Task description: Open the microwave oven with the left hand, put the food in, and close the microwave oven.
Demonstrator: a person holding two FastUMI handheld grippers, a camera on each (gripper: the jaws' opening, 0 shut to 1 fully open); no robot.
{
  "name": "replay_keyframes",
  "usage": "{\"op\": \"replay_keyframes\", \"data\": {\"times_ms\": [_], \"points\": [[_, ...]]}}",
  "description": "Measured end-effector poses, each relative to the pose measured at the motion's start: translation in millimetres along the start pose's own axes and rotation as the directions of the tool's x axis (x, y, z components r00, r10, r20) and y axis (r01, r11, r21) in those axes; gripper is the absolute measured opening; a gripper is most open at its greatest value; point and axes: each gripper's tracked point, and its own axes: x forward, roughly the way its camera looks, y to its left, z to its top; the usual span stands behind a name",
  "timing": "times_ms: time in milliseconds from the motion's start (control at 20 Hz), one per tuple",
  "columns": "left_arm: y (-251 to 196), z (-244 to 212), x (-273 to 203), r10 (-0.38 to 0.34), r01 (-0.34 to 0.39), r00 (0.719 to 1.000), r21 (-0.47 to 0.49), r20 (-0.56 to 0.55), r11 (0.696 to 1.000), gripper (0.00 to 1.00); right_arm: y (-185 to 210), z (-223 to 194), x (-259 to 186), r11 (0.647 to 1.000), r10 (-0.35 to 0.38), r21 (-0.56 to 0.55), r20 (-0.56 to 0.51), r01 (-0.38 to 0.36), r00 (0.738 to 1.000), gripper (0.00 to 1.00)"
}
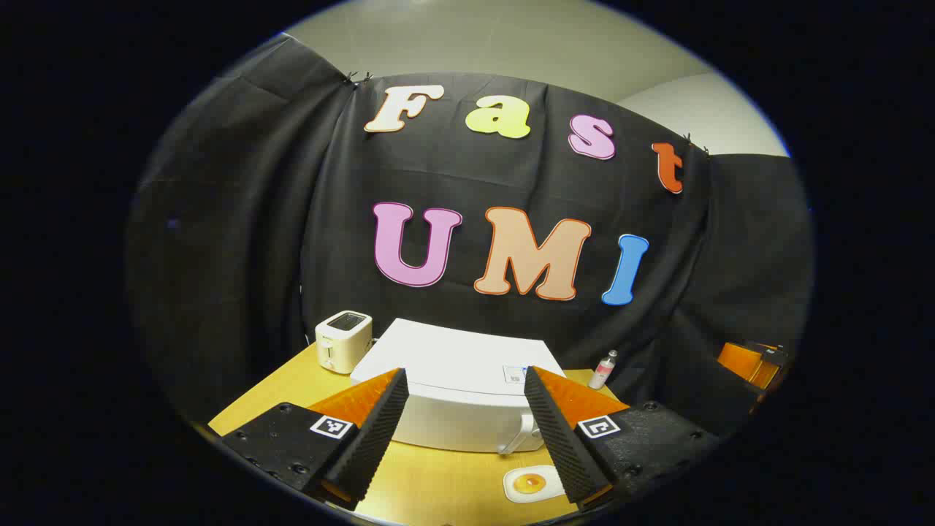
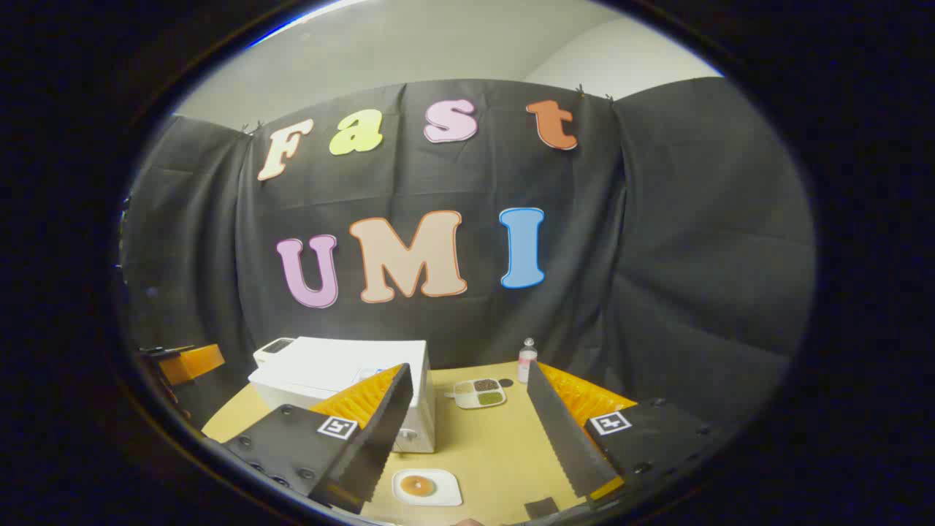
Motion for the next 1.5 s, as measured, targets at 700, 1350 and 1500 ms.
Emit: {"op": "replay_keyframes", "data": {"times_ms": [700,1350,1500], "points": [[-3,-14,15,0.059,-0.059,0.998,0.006,-0.026,0.998,0.95,-17,-4,30,1.0,0.026,-0.005,-0.01,-0.026,1.0,0.92],[-18,-73,32,0.051,-0.041,0.983,0.057,-0.178,0.998,0.95,-42,-28,41,1.0,-0.007,0.003,-0.063,0.007,0.998,0.92],[-25,-98,34,0.031,-0.015,0.969,0.067,-0.244,0.998,0.95,-49,-35,40,1.0,-0.024,0.017,-0.086,0.025,0.996,0.92]]}}
